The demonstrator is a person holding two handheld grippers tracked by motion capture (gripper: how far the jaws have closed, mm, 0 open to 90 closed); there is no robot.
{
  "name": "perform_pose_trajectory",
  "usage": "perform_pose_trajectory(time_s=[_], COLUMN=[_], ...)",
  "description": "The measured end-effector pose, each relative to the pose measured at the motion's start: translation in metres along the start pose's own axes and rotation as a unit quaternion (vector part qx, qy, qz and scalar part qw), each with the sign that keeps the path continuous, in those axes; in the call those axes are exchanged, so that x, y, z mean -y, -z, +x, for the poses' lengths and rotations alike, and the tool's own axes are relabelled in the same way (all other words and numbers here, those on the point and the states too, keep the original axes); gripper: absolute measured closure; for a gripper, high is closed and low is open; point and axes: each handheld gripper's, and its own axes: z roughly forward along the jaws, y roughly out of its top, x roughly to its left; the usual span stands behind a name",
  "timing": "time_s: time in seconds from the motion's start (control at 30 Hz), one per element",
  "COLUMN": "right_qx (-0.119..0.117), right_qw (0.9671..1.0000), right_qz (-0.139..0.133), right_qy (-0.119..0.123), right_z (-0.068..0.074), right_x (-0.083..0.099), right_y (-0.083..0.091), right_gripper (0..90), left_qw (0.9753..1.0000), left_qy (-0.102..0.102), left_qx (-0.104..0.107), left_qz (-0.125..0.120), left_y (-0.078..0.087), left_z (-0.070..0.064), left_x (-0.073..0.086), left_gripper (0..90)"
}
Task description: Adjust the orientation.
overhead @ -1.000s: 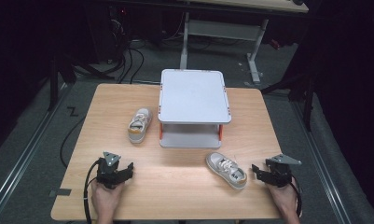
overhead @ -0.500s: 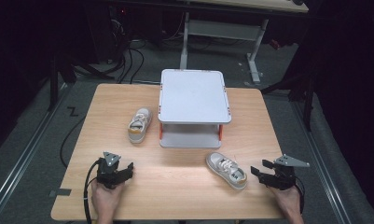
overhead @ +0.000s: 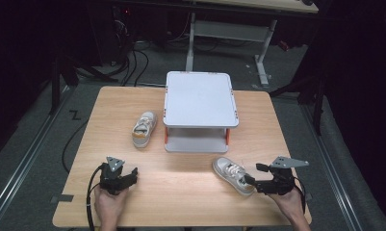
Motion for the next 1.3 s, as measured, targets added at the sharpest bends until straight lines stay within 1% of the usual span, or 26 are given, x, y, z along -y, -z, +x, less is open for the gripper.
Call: perform_pose_trajectory(time_s=[0.03, 0.13, 0.2, 0.27, 0.3, 0.33, 0.4, 0.43, 0.5, 0.6, 0.67, 0.73, 0.83, 0.87, 0.93, 1.0, 1.03, 1.07, 1.1, 1.17, 1.2, 1.23, 1.27, 1.3], right_qx=[-0.003, -0.004, -0.01, -0.011, -0.014, -0.017, -0.02, -0.021, 0.0, 0.001, 0.01, 0.016, 0.025, 0.025, 0.03, 0.042, 0.044, 0.048, 0.048, 0.056, 0.066, 0.066, 0.076, 0.076], right_qw=[1.0, 0.9997, 0.999, 0.9988, 0.9982, 0.9979, 0.9973, 0.997, 0.9967, 0.997, 0.9969, 0.997, 0.9972, 0.9972, 0.997, 0.9963, 0.9962, 0.9959, 0.9959, 0.9952, 0.9939, 0.9939, 0.9924, 0.9924], right_qz=[0.007, 0.018, 0.04, 0.044, 0.056, 0.06, 0.067, 0.071, 0.071, 0.068, 0.067, 0.068, 0.07, 0.07, 0.07, 0.07, 0.07, 0.069, 0.069, 0.068, 0.068, 0.068, 0.07, 0.07], right_qy=[0.006, 0.014, 0.016, 0.017, 0.018, 0.019, 0.02, 0.024, 0.041, 0.039, 0.04, 0.032, 0.006, 0.006, -0.014, -0.026, -0.027, -0.035, -0.035, -0.044, -0.056, -0.056, -0.068, -0.068], right_z=[0.002, 0.005, 0.005, 0.006, 0.008, 0.008, 0.009, 0.01, 0.015, 0.015, 0.017, 0.018, 0.02, 0.02, 0.021, 0.026, 0.026, 0.028, 0.028, 0.031, 0.036, 0.036, 0.04, 0.04], right_x=[-0.002, -0.004, -0.006, -0.006, -0.006, -0.006, -0.006, -0.006, -0.006, -0.005, -0.006, -0.006, -0.008, -0.008, -0.009, -0.011, -0.011, -0.012, -0.012, -0.014, -0.016, -0.016, -0.019, -0.019], right_y=[-0.004, -0.009, -0.018, -0.02, -0.024, -0.026, -0.029, -0.031, -0.032, -0.032, -0.031, -0.032, -0.033, -0.033, -0.034, -0.036, -0.037, -0.039, -0.039, -0.041, -0.044, -0.044, -0.046, -0.046], right_gripper=[22.8, 22.5, 21.3, 21.2, 21.2, 21.2, 22.4, 24.5, 27.4, 28.9, 31.1, 32.1, 33.2, 33.2, 33.6, 33.9, 34.0, 34.1, 34.1, 34.1, 34.1, 34.1, 34.0, 34.0], left_qw=[1.0, 1.0, 1.0, 1.0, 1.0, 1.0, 1.0, 1.0, 1.0, 1.0, 1.0, 1.0, 1.0, 1.0, 1.0, 1.0, 1.0, 1.0, 1.0, 1.0, 1.0, 1.0, 1.0, 1.0], left_qy=[0.0, 0.0, 0.0, 0.0, 0.0, 0.0, 0.0, 0.0, 0.0, 0.0, 0.0, 0.0, 0.0, 0.0, 0.0, 0.0, 0.0, 0.0, 0.0, 0.0, -0.001, -0.002, -0.001, -0.002], left_qx=[0.0, 0.0, 0.0, 0.0, 0.0, 0.0, 0.0, 0.0, 0.0, 0.0, 0.0, 0.0, 0.0, 0.0, 0.0, 0.0, 0.0, 0.0, 0.0, 0.001, 0.001, 0.001, 0.001, 0.001], left_qz=[0.0, 0.0, 0.0, 0.0, 0.0, 0.0, 0.0, 0.0, 0.0, 0.001, 0.001, 0.001, 0.001, 0.001, 0.001, 0.001, 0.001, 0.0, 0.0, 0.0, 0.001, 0.001, 0.0, 0.001], left_y=[0.0, 0.0, 0.0, 0.0, 0.0, 0.0, 0.0, 0.0, 0.0, 0.0, 0.0, 0.0, 0.0, 0.0, 0.0, 0.0, 0.0, 0.0, 0.0, 0.0, 0.0, 0.0, 0.0, 0.0], left_z=[0.0, 0.0, 0.0, 0.0, 0.0, 0.0, 0.0, 0.0, 0.0, 0.0, 0.0, 0.0, -0.001, -0.001, 0.0, 0.0, 0.0, 0.0, 0.0, 0.0, 0.0, 0.0, 0.0, 0.0], left_x=[0.0, 0.0, 0.0, 0.0, 0.0, 0.0, 0.0, 0.0, 0.0, 0.0, 0.0, 0.0, 0.0, 0.0, 0.0, 0.0, 0.0, 0.0, 0.0, 0.0, 0.0, 0.0, 0.0, 0.0], left_gripper=[28.9, 28.9, 29.0, 28.9, 28.9, 28.9, 28.9, 28.9, 28.9, 29.0, 29.0, 29.1, 29.1, 29.1, 29.1, 29.1, 29.1, 29.1, 29.1, 29.1, 29.1, 29.1, 29.1, 29.1])
